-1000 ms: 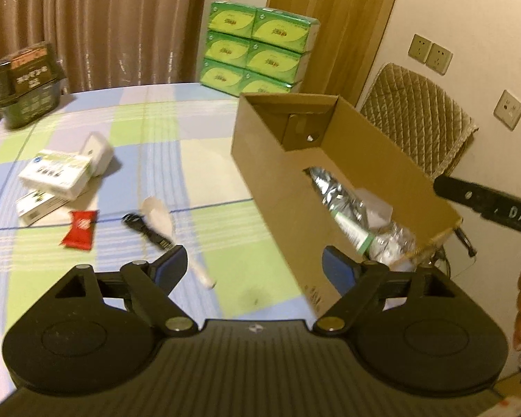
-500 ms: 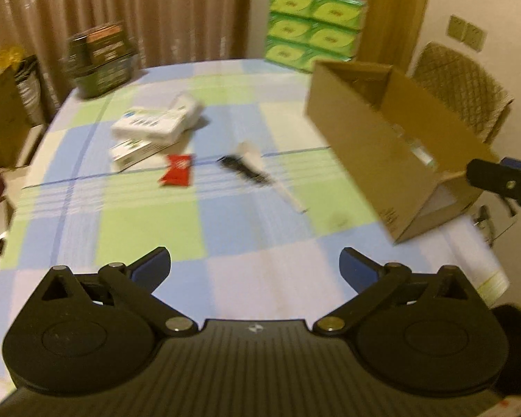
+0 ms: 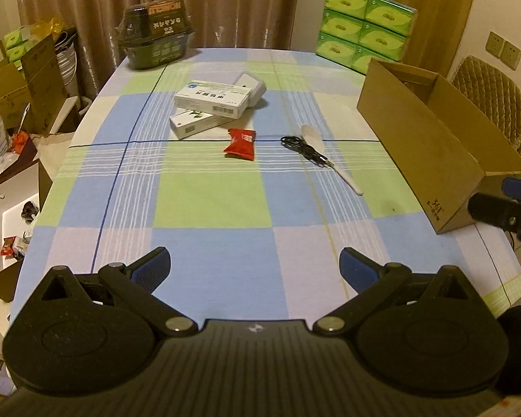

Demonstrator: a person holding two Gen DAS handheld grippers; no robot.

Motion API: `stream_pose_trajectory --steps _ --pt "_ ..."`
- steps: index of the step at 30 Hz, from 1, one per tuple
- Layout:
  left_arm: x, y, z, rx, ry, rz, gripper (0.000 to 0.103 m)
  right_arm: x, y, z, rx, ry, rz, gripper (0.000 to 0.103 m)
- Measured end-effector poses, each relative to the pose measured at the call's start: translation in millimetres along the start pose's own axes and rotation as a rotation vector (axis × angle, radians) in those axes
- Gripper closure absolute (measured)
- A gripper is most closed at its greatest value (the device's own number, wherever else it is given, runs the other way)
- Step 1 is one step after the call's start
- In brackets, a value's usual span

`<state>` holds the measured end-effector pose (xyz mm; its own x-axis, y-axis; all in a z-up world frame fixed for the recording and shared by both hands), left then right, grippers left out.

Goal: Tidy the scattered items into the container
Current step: 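Withdraw both tools from the cardboard box back over the table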

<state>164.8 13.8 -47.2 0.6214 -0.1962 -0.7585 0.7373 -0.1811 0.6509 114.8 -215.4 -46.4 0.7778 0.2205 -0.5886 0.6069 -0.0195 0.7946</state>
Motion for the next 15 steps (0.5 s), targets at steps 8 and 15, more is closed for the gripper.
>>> stream_pose_trajectory --steps 8,15 --pt "3.6 -2.0 -7.4 -0.011 0.001 -0.009 0.001 14.3 -2.9 -7.3 -0.006 0.01 -0.028 0.01" --pt "11.0 -1.2 -10.3 -0.011 -0.005 -0.015 0.001 23.9 -3.2 -8.1 -0.014 0.007 -0.041 0.01"
Point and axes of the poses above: each gripper's, at about its wrist camera, not at the fingertips, and x roughly the way its jaws point, z to its right, y to its top, the point moved 2 cm from there along x, roughly the way its jaws point, and after that the axes turned 3 degrees about x, right-handed, at the moved point
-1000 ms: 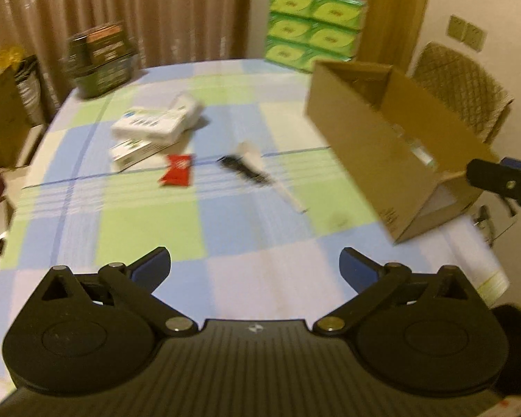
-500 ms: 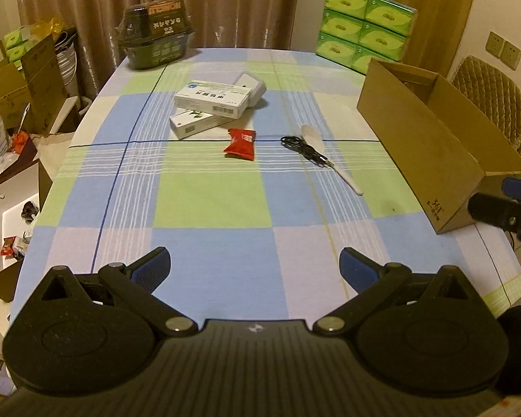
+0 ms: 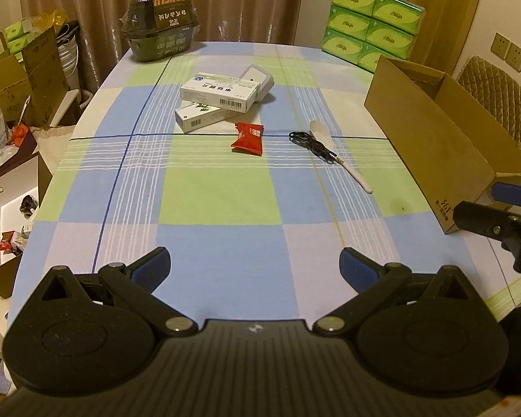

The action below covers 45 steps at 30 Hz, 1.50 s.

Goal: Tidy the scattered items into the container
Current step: 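Withdraw both tools from the cardboard box back over the table, then grasp the white spoon with the right tool while the left tool grasps the black cable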

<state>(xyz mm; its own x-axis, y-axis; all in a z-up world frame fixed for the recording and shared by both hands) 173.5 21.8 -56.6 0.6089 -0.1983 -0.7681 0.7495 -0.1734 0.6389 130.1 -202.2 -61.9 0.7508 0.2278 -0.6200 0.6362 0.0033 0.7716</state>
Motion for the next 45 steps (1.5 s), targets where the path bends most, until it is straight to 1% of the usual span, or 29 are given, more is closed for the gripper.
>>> stream_pose_trajectory --steps 7,13,21,27,29,31,37,45 --pt "12.7 3.5 -5.5 0.007 0.0 -0.007 0.001 18.4 2.4 2.2 -0.012 -0.008 -0.013 0.01" --pt "30.4 11.7 -10.3 0.03 0.005 -0.008 0.002 47.1 9.7 8.3 -0.023 -0.018 -0.027 0.01" --pt "68.7 26.6 -15.9 0.045 -0.002 -0.024 0.002 102.6 19.7 23.5 -0.041 -0.033 -0.053 0.011" --pt "97.1 37.8 -19.4 0.044 -0.006 -0.026 0.002 143.6 24.5 32.8 -0.055 -0.021 -0.074 0.011" --pt "104.2 41.4 -20.6 0.043 -0.007 -0.024 0.002 157.9 26.7 35.0 -0.06 -0.016 -0.077 0.012" --pt "111.5 45.0 -22.2 0.045 -0.005 -0.023 0.002 170.4 28.8 36.6 -0.061 -0.007 -0.081 0.019" --pt "127.5 53.9 -25.5 0.034 -0.012 -0.015 0.002 209.0 32.1 41.6 -0.068 0.01 -0.094 0.03" --pt "144.2 58.5 -26.2 0.02 -0.025 -0.016 0.002 244.7 35.0 46.3 -0.052 0.019 -0.091 0.036"
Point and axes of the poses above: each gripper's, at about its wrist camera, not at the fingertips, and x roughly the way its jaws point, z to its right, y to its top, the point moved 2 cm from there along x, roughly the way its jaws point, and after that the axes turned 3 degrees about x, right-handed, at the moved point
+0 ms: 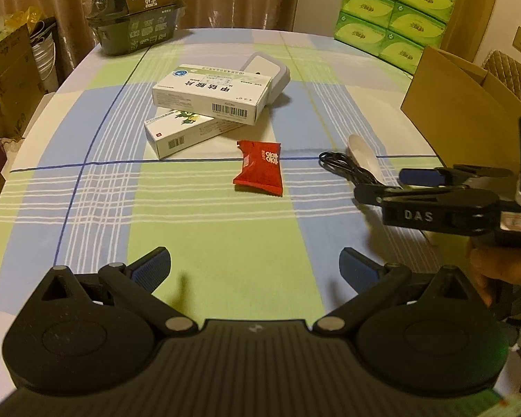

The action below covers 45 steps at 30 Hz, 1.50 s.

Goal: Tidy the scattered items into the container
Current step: 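Grasp the white spoon with the right tool while the left tool grasps the black cable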

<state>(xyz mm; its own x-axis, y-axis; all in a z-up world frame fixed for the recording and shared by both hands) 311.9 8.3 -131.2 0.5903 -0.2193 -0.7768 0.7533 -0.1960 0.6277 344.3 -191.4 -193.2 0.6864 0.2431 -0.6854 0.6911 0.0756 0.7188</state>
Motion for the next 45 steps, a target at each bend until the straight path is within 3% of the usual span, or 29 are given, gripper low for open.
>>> stream_pose_trajectory --steps 6,9,11,19,25,28,29,38,43,45 --pt "7.3 -1.9 -1.6 -0.009 -0.006 -0.007 0.002 9.9 3.9 -0.6 -0.003 -0.016 0.023 0.042" --pt "8.2 -3.7 -3.3 -0.014 -0.007 -0.01 0.002 9.8 3.8 -4.4 -0.021 -0.023 0.029 0.061" --pt "8.4 -5.2 -5.1 -0.021 -0.001 -0.013 0.002 7.8 2.0 -8.6 -0.041 -0.024 0.023 0.064" --pt "-4.8 -9.0 -10.8 -0.037 0.012 -0.009 0.002 -18.7 -19.4 -31.7 0.002 -0.019 -0.026 0.065" --pt "-23.0 -16.0 -16.1 -0.051 0.024 -0.003 0.002 -50.8 -46.3 -61.7 0.03 0.036 -0.059 0.064" --pt "-31.3 -21.1 -16.7 -0.055 0.024 -0.007 0.002 -67.8 -61.4 -74.5 -0.01 0.075 -0.071 0.048" --pt "-33.6 -22.8 -16.3 -0.053 0.024 -0.008 0.002 -72.1 -65.3 -76.2 -0.018 0.074 -0.072 0.048" --pt "-27.8 -27.7 5.4 -0.022 -0.032 -0.038 0.003 -106.0 -95.3 -49.4 0.01 0.014 -0.062 0.049" --pt "-13.4 -19.1 33.0 0.001 -0.101 -0.049 0.012 -106.3 -93.1 -36.7 0.006 -0.003 -0.05 0.088" --pt "-5.5 -15.0 44.7 0.009 -0.13 -0.054 0.017 -108.0 -93.6 -29.3 0.023 -0.01 -0.046 0.093"
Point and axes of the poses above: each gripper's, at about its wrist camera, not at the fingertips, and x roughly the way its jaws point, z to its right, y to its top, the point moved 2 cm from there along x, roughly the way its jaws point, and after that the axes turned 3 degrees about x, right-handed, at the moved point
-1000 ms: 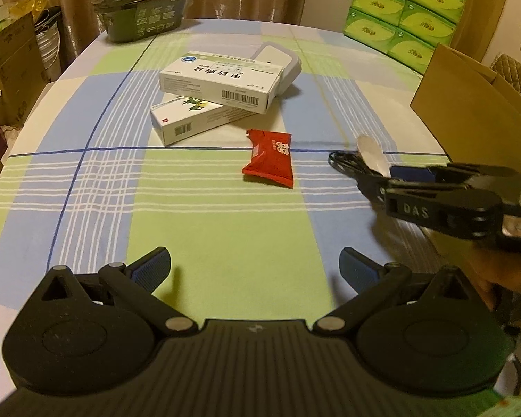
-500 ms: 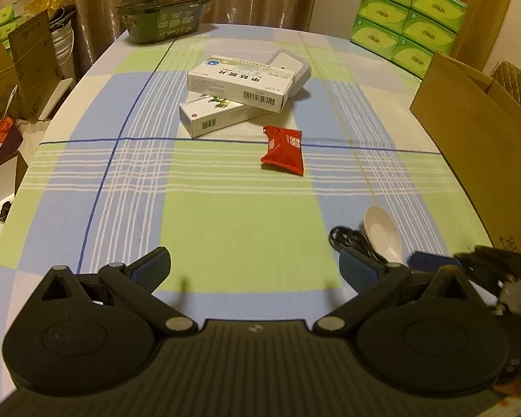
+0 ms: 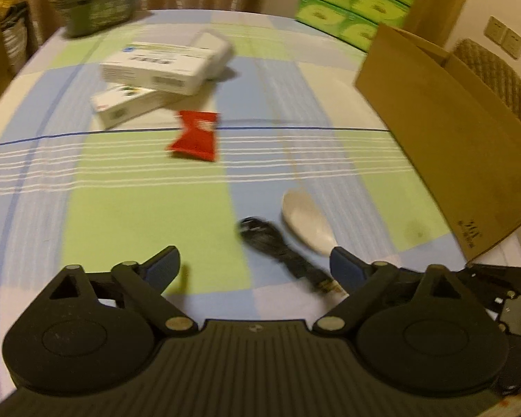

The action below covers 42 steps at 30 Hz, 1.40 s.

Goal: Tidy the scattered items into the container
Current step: 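Grasp the white spoon with the right tool while the left tool grasps the black cable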

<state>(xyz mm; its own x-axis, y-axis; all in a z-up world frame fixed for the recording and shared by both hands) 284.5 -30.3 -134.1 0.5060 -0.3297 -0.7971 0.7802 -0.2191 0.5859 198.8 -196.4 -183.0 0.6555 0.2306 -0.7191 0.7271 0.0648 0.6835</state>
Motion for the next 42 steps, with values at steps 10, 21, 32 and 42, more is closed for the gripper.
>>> stream_pose_trajectory --steps 10,21,32,42 --pt "25.9 2.8 22.2 0.139 0.01 -0.052 0.073 -11.7 -5.5 13.4 0.004 -0.008 -0.01 0.094" --pt "6.5 -14.1 2.5 0.186 0.0 -0.088 0.084 8.3 15.4 13.9 -0.011 -0.005 0.026 0.056" --pt "18.8 -5.0 11.6 0.244 0.005 -0.057 0.077 46.6 37.5 13.3 -0.071 -0.017 0.045 0.056" --pt "15.7 -7.1 5.7 0.224 0.006 -0.06 0.092 56.6 45.0 8.2 -0.081 -0.017 0.059 0.056"
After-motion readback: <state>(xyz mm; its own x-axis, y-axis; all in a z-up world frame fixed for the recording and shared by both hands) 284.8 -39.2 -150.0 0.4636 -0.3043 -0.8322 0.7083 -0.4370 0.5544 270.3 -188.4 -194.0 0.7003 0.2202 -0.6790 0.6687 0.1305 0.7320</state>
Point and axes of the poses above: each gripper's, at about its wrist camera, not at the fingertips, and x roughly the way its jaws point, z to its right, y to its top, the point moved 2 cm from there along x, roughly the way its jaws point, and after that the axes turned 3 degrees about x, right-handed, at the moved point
